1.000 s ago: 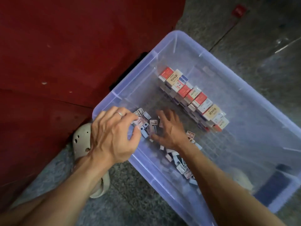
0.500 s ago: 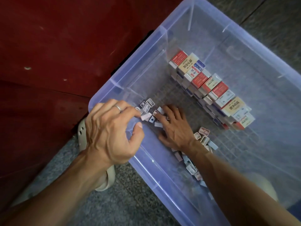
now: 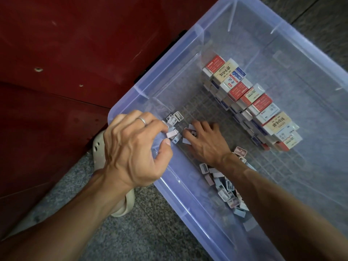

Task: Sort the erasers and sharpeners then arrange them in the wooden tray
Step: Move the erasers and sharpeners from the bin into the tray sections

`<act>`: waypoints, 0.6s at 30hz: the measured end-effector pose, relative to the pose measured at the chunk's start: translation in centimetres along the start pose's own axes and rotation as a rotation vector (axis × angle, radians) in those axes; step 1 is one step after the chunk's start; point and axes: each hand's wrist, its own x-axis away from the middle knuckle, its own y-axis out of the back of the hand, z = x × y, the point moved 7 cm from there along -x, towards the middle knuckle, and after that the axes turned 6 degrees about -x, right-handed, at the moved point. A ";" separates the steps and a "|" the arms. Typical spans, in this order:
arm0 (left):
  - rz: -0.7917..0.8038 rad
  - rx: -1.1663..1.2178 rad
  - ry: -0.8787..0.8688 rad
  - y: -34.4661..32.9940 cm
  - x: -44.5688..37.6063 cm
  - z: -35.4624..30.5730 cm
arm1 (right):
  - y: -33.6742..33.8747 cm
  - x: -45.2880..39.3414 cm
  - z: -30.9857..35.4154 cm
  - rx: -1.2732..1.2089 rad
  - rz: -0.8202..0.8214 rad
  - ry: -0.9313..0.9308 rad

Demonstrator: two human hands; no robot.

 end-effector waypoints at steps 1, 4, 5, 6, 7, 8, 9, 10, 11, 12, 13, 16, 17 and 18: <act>0.002 0.001 0.001 0.0 0.0 0.0 | 0.0 0.0 0.1 0.003 0.010 -0.012; 0.002 0.001 -0.003 -0.1 0.0 0.0 | -0.1 0.1 0.5 0.004 0.032 -0.080; 0.000 0.003 -0.005 -0.1 0.0 0.1 | 0.0 0.2 0.6 0.007 0.025 -0.102; -0.004 0.005 -0.008 0.0 0.0 0.1 | 0.1 0.3 0.7 0.017 0.012 -0.118; -0.008 0.007 -0.010 0.0 0.0 0.1 | 0.1 0.5 0.8 0.035 -0.006 -0.124; -0.012 0.007 -0.013 0.1 0.0 0.1 | 0.2 0.6 0.9 0.048 -0.024 -0.125; -0.014 0.007 -0.015 0.1 0.0 0.1 | 0.1 0.8 0.9 0.050 -0.041 -0.125; -0.015 0.010 -0.017 0.1 0.0 0.1 | 0.1 1.0 0.8 0.045 -0.052 -0.126; -0.015 0.012 -0.019 0.1 0.0 0.0 | 0.1 1.1 0.7 0.038 -0.056 -0.125; -0.017 0.012 -0.021 0.1 0.0 0.0 | 0.0 1.1 0.7 0.035 -0.056 -0.116; -0.020 0.013 -0.024 0.1 0.0 0.0 | -0.1 1.1 0.7 0.037 -0.058 -0.103; -0.027 0.017 -0.032 0.1 0.0 0.1 | 0.1 0.9 1.0 0.021 -0.068 -0.082; -0.030 0.019 -0.034 0.1 0.1 0.1 | 0.2 0.7 1.0 -0.002 -0.067 -0.089; -0.034 0.020 -0.035 0.1 0.1 0.1 | 0.4 0.5 0.9 -0.031 -0.065 -0.100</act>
